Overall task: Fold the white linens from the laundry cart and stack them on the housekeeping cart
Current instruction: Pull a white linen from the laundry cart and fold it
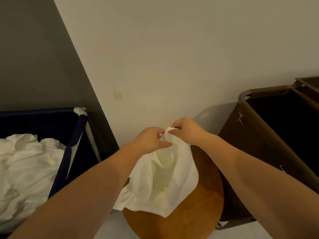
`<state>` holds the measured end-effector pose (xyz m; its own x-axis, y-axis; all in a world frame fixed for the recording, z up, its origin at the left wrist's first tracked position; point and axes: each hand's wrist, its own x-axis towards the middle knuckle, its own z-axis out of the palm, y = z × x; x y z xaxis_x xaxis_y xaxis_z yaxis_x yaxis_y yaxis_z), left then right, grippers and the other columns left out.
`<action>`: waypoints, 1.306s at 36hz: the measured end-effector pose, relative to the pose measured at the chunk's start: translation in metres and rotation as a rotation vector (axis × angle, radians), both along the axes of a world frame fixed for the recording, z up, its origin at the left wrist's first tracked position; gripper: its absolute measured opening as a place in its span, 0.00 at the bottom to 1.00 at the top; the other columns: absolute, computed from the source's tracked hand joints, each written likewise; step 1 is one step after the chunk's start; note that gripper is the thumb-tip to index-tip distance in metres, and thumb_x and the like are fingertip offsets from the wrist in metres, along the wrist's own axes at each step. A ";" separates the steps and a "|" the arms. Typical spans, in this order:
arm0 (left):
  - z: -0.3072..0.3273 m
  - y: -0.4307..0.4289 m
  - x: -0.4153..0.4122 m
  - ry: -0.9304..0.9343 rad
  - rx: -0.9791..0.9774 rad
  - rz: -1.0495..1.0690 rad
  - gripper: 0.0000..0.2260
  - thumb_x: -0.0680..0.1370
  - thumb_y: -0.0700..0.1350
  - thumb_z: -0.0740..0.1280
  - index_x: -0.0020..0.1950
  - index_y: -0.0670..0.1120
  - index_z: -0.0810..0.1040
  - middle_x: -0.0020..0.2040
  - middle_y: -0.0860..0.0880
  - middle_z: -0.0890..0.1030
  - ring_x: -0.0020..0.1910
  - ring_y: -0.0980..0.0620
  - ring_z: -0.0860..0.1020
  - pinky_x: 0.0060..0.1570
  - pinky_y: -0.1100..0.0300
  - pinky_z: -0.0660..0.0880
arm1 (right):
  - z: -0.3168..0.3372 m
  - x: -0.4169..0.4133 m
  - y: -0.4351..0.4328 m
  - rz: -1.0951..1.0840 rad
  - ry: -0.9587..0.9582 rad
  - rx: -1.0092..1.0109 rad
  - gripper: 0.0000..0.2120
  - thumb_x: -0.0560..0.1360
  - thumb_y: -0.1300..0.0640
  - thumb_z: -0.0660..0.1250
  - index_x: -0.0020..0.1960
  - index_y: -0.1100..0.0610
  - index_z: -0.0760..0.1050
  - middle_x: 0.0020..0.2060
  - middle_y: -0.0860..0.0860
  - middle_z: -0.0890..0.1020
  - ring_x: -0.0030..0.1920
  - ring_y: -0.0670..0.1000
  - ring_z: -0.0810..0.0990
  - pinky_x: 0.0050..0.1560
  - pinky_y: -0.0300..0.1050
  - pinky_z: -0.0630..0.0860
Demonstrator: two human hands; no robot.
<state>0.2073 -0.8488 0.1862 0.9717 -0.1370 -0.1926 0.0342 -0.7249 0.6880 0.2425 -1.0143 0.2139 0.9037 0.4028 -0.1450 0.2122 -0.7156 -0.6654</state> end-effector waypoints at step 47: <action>0.004 -0.005 -0.019 0.128 -0.317 0.147 0.17 0.69 0.58 0.74 0.48 0.46 0.80 0.44 0.46 0.82 0.44 0.46 0.81 0.44 0.52 0.78 | -0.005 0.001 0.017 -0.513 0.499 0.605 0.14 0.79 0.67 0.61 0.63 0.71 0.70 0.56 0.67 0.78 0.52 0.63 0.81 0.36 0.46 0.81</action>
